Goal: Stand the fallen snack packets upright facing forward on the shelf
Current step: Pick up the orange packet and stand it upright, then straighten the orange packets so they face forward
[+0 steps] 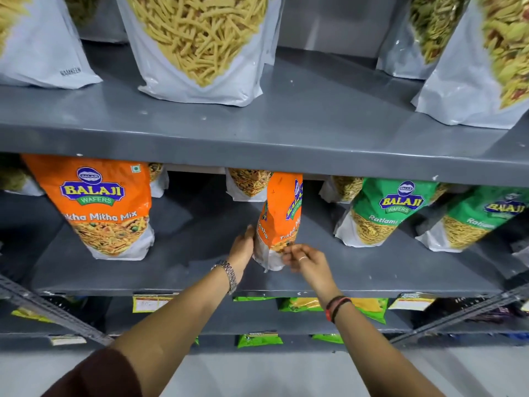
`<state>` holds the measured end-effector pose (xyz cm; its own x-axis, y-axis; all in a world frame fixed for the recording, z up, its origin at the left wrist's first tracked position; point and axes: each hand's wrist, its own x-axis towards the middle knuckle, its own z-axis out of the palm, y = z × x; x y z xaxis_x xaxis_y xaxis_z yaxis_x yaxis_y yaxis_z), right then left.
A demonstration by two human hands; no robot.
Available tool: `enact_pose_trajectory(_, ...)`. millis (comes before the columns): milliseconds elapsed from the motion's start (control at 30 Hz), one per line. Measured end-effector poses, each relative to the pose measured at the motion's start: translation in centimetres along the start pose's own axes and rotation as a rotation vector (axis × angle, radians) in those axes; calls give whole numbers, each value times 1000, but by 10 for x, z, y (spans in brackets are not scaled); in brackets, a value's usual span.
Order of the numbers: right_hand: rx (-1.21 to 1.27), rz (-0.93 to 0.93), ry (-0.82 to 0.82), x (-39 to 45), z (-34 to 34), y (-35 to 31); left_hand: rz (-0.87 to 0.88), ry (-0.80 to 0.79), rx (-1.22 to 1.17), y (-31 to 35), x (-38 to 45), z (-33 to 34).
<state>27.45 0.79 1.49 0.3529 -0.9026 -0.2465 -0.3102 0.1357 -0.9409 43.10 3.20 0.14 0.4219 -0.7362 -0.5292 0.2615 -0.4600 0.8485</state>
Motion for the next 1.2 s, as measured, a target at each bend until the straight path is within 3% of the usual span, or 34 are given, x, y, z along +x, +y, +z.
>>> enact_pose_trajectory(133, 121, 56, 149, 26, -32, -4, 62, 131, -111, -32, -28, 5)
enact_pose_trajectory(233, 171, 59, 147, 51, -36, -24, 111, 218, -216, -52, -58, 20)
enact_pose_trajectory(367, 174, 131, -50, 76, -23, -49, 143, 72, -238, -52, -75, 42)
enact_pose_trajectory(467, 193, 125, -143, 73, -12, -47, 141, 54, -244, -45, -70, 50)
enact_pose_trajectory(667, 366, -14, 45, 49, -12, -19, 183, 19, -358, -27, -47, 44)
enact_pose_trajectory(800, 301, -156, 136, 27, -17, -2, 96, -38, -454, -8, -23, 34)
enact_pose_trajectory(1033, 228, -128, 69, 19, -25, 4, 71, -62, -438, -2, -11, 26)
enact_pose_trajectory(1200, 77, 45, 148, 15, -24, 20, 134, 130, -454, -22, -19, 7)
